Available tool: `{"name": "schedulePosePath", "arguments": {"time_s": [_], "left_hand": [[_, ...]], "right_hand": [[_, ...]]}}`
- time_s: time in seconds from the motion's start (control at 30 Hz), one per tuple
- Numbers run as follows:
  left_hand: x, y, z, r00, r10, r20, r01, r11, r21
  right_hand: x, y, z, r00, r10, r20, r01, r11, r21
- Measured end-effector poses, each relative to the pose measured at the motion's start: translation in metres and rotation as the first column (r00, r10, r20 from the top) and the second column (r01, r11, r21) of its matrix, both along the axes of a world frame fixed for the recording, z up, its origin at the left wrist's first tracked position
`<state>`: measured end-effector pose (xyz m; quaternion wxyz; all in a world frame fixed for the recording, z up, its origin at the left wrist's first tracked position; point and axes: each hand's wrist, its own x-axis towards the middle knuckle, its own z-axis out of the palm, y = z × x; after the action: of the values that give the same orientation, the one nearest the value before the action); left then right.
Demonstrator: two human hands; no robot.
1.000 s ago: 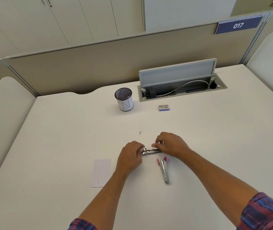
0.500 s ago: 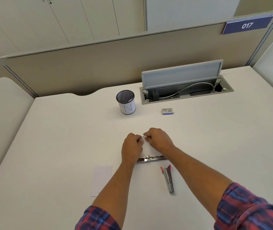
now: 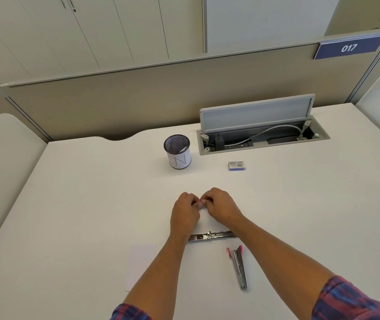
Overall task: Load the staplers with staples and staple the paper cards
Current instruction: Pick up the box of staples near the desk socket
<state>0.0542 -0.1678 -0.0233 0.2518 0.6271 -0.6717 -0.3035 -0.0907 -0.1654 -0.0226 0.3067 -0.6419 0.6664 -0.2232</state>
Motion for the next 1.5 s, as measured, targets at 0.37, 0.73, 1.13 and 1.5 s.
{"name": "schedulePosePath", "arguments": {"time_s": [0.37,0.73,1.13,1.5], "left_hand": [[-0.007,-0.042,0.059,0.76,0.315,-0.569,-0.292,0.947,0.135],[-0.003,-0.094,0.103,0.532,0.436,-0.726,-0.335,0.896,0.292],[0.006,-0.116,0.09,0.847,0.372,-0.379,-0.427,0.901,-0.07],[0.011,-0.119,0.072,0.935,0.302,-0.187,-0.33,0.933,-0.142]], "right_hand": [[0.011,-0.036,0.05,0.987,0.051,0.149,0.028,0.876,-0.482],[0.016,-0.103,0.105,0.987,0.102,0.122,-0.024,0.852,-0.522],[0.03,-0.14,0.112,0.99,0.092,-0.107,-0.126,0.922,-0.366],[0.039,-0.149,0.101,0.974,0.078,-0.215,-0.129,0.963,-0.238]]}}
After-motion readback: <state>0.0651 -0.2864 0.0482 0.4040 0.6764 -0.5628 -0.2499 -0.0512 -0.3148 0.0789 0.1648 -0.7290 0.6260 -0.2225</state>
